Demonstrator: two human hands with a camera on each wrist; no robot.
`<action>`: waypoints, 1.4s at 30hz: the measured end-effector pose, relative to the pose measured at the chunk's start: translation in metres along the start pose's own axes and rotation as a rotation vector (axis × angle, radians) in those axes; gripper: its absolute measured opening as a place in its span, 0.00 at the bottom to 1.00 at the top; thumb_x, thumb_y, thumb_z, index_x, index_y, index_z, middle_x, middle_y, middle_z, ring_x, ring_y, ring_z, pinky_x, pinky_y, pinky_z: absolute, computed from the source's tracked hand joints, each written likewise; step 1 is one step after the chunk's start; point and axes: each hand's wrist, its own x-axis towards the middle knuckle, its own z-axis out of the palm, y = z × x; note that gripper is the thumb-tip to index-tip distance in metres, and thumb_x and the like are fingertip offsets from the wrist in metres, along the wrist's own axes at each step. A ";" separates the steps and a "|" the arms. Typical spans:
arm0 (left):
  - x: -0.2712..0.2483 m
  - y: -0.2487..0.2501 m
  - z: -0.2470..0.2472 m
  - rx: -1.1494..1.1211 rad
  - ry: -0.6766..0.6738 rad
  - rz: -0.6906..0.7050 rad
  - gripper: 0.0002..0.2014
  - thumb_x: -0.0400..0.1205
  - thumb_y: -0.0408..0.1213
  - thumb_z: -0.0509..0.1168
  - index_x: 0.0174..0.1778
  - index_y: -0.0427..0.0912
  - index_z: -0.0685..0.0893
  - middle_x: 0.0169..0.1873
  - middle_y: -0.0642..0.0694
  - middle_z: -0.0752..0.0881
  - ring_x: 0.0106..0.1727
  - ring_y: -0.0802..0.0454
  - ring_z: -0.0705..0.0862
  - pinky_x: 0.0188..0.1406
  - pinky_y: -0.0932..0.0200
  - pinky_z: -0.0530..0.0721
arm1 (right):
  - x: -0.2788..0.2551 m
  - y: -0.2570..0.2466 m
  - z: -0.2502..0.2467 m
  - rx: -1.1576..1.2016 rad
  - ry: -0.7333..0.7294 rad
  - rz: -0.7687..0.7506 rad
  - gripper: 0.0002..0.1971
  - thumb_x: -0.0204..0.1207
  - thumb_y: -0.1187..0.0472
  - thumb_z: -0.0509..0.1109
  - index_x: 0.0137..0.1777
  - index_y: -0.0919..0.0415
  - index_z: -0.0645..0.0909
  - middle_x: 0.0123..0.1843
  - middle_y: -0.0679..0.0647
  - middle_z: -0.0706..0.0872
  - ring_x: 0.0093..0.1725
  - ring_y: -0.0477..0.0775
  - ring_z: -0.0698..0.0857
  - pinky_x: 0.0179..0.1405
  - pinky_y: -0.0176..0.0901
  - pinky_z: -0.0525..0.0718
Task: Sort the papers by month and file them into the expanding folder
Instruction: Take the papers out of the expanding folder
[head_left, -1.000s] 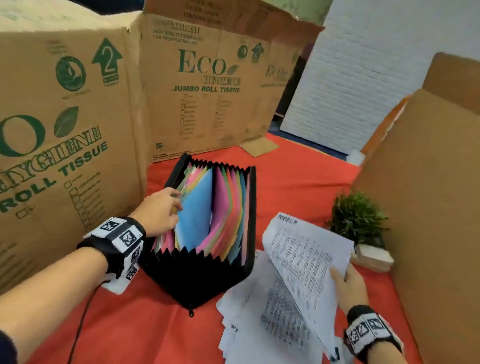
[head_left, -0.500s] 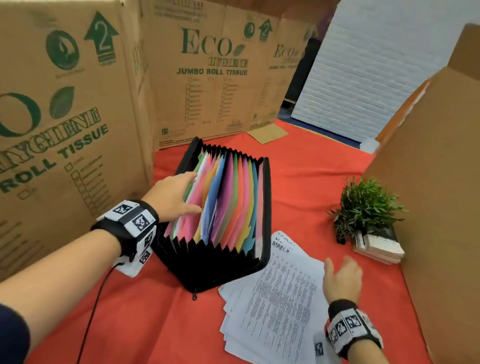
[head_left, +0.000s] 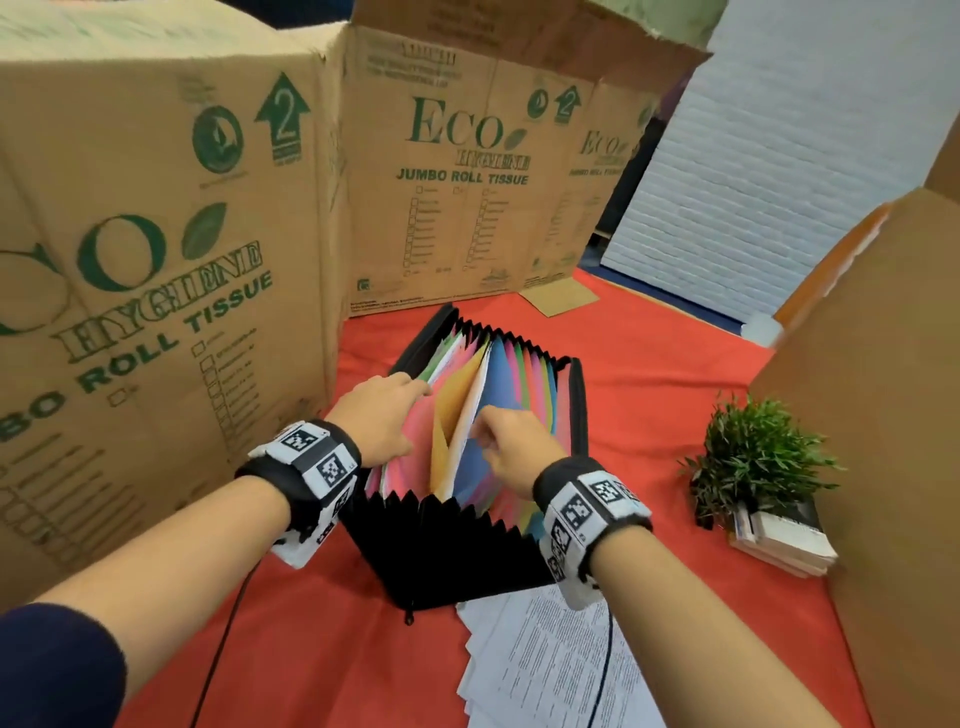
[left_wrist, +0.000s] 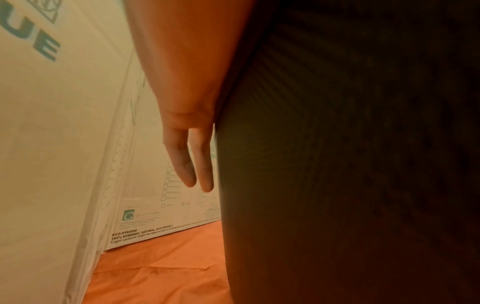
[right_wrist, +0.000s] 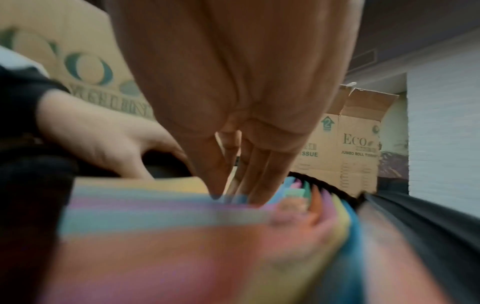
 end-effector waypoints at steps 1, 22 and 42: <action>-0.001 -0.002 0.000 0.003 -0.005 0.001 0.35 0.71 0.38 0.74 0.75 0.51 0.70 0.66 0.50 0.77 0.65 0.44 0.77 0.62 0.43 0.80 | 0.002 0.003 0.000 -0.043 -0.020 0.016 0.19 0.74 0.73 0.60 0.62 0.60 0.78 0.58 0.60 0.83 0.58 0.63 0.81 0.57 0.55 0.82; -0.003 -0.004 -0.003 -0.116 0.042 0.043 0.28 0.74 0.41 0.70 0.73 0.52 0.77 0.66 0.54 0.82 0.66 0.48 0.79 0.64 0.47 0.79 | 0.011 0.011 0.001 -0.577 0.225 -0.196 0.05 0.76 0.56 0.71 0.45 0.50 0.89 0.73 0.54 0.73 0.73 0.61 0.67 0.73 0.76 0.59; 0.002 -0.001 0.003 -0.124 0.136 0.060 0.23 0.78 0.40 0.68 0.71 0.49 0.80 0.65 0.52 0.84 0.64 0.50 0.82 0.63 0.54 0.79 | -0.119 0.120 -0.050 0.858 1.140 0.453 0.10 0.83 0.64 0.64 0.63 0.58 0.80 0.58 0.54 0.86 0.53 0.52 0.84 0.48 0.40 0.82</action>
